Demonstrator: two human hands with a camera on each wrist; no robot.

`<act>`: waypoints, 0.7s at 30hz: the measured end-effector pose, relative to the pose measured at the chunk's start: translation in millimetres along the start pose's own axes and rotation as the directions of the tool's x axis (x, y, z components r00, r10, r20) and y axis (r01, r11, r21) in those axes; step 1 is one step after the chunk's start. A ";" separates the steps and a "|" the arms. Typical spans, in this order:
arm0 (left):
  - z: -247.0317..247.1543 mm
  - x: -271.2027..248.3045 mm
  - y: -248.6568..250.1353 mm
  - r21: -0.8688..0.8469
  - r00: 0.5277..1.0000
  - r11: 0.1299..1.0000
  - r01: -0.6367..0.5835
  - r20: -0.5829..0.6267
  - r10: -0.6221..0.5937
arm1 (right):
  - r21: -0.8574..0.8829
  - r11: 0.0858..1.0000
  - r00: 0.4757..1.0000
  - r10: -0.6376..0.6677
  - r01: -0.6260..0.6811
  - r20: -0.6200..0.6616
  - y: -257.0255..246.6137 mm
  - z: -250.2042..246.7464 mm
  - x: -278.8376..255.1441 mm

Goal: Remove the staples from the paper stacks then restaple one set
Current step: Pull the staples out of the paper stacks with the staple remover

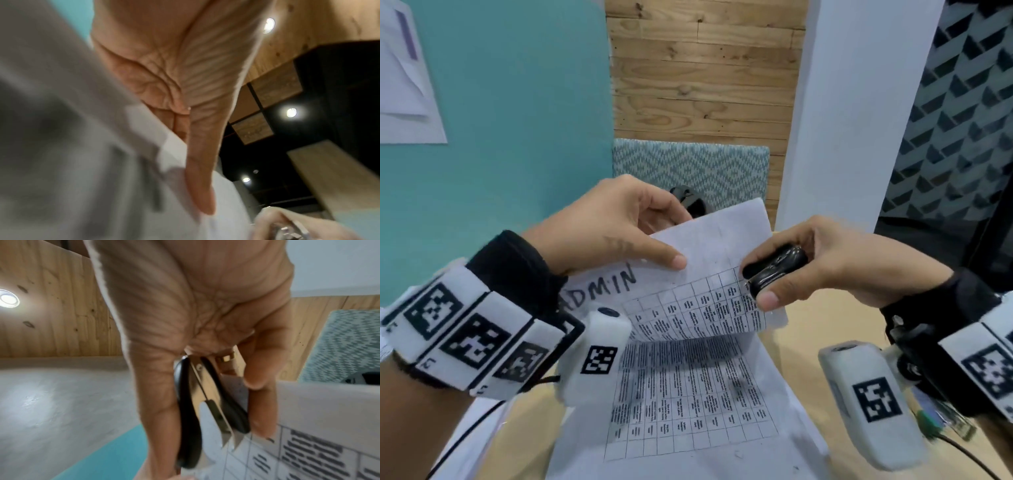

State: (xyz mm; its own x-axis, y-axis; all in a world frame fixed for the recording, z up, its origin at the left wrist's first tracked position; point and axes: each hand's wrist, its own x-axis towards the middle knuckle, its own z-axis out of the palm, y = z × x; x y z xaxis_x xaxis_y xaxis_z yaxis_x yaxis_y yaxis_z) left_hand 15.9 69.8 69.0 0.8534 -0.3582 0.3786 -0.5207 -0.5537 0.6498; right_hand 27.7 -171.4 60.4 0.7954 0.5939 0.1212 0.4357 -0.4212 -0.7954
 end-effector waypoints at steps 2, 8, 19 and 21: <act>-16.6 -8.3 -8.5 0.062 0.992 0.998 0.027 -0.125 -0.019 | 0.026 0.998 0.995 -0.053 0.056 -0.089 -1.5 -6.4 -1.7; -35.8 -31.1 -58.8 -0.281 0.937 0.950 0.134 -0.276 -0.213 | 0.185 0.954 0.917 -0.157 0.237 -0.367 -6.5 -24.5 -6.6; -7.2 6.9 -34.6 -0.404 0.911 0.904 -0.138 -0.411 -0.045 | 0.335 0.835 0.840 -0.245 0.437 -0.484 -10.8 -28.3 -11.5; -23.7 8.1 -29.6 -0.365 0.879 0.913 -0.181 -0.477 -0.016 | 0.328 0.836 0.836 -0.246 0.439 -0.491 -8.8 -29.1 -10.5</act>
State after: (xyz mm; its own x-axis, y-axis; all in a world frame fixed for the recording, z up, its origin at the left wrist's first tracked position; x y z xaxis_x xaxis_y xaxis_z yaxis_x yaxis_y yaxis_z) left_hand 38.7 101.1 68.4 0.7694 0.0527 0.6366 -0.6218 -0.1663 0.7653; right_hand 27.8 -193.9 83.5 0.7644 0.2630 0.5887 0.5755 0.1333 -0.8069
